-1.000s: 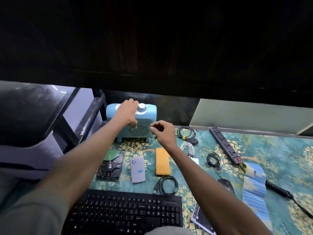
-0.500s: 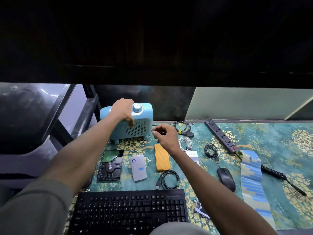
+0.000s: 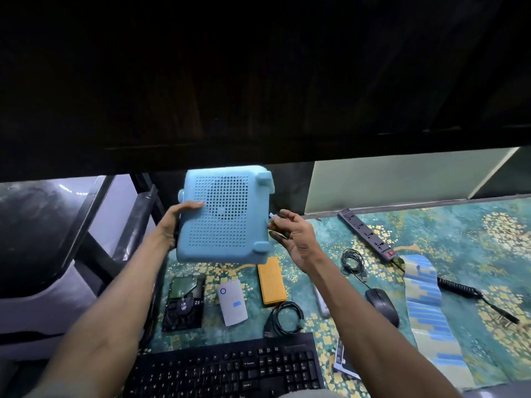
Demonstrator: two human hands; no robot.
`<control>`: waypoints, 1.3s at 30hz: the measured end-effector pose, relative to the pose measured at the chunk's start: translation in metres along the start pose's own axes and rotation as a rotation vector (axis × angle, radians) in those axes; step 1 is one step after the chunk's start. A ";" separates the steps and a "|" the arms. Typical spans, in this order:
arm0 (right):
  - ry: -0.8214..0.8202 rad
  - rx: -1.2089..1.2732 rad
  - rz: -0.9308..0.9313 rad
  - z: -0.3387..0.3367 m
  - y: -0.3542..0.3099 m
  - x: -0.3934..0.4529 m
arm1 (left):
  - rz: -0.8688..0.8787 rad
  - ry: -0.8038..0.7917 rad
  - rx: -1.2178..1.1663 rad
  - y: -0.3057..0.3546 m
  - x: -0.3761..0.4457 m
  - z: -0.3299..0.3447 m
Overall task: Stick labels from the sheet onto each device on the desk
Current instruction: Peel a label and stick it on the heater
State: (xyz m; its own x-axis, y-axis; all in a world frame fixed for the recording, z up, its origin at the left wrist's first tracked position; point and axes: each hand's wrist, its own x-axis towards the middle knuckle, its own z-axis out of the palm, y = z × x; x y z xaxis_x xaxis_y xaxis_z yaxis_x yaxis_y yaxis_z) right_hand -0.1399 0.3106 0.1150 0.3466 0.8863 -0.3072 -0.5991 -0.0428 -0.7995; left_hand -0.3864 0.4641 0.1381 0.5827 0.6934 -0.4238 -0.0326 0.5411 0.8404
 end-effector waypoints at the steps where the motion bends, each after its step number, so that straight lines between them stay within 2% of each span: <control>1: -0.038 -0.039 0.010 -0.002 -0.005 -0.002 | -0.013 -0.029 -0.047 -0.010 -0.002 -0.001; 4: -0.143 -0.272 0.012 -0.008 -0.015 -0.008 | -0.052 -0.059 -0.103 -0.034 -0.003 -0.006; 7: -0.175 -0.428 0.010 -0.014 -0.016 -0.009 | -0.079 -0.042 -0.119 -0.044 -0.006 -0.009; 12: -0.073 -0.570 -0.001 -0.016 -0.008 -0.010 | -0.035 -0.013 -0.242 -0.052 -0.009 -0.010; 15: -0.008 -0.687 -0.011 -0.030 0.005 -0.010 | -0.034 -0.026 -0.179 -0.037 -0.014 -0.007; 18: 0.016 -0.654 0.077 -0.034 0.033 -0.012 | -0.034 -0.019 0.082 -0.008 -0.017 0.001; 20: 0.058 -0.634 0.129 -0.032 0.047 -0.012 | 0.015 0.095 0.308 0.015 -0.019 0.014; 22: 0.043 -0.670 0.160 -0.032 0.053 -0.010 | 0.138 0.224 0.564 0.037 -0.016 0.025; 26: 0.089 -0.689 0.165 -0.043 0.056 -0.009 | 0.306 0.416 1.368 0.060 0.003 0.044; 28: 0.113 -0.714 0.165 -0.047 0.057 -0.010 | 0.308 0.477 1.622 0.057 0.013 0.043; 33: 0.129 -0.728 0.207 -0.058 0.060 -0.014 | 0.086 0.436 1.720 0.038 0.025 0.028; 39: 0.092 -0.747 0.240 -0.056 0.064 -0.011 | -0.015 0.365 1.738 0.027 0.027 0.023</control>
State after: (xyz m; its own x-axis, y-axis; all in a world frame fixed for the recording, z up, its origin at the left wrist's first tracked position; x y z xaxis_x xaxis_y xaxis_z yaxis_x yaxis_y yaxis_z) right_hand -0.1419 0.2724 0.0381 0.3473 0.7734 -0.5304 -0.0325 -0.5553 -0.8310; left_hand -0.3522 0.4865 0.1572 0.3743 0.8849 -0.2772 0.9270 -0.3645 0.0881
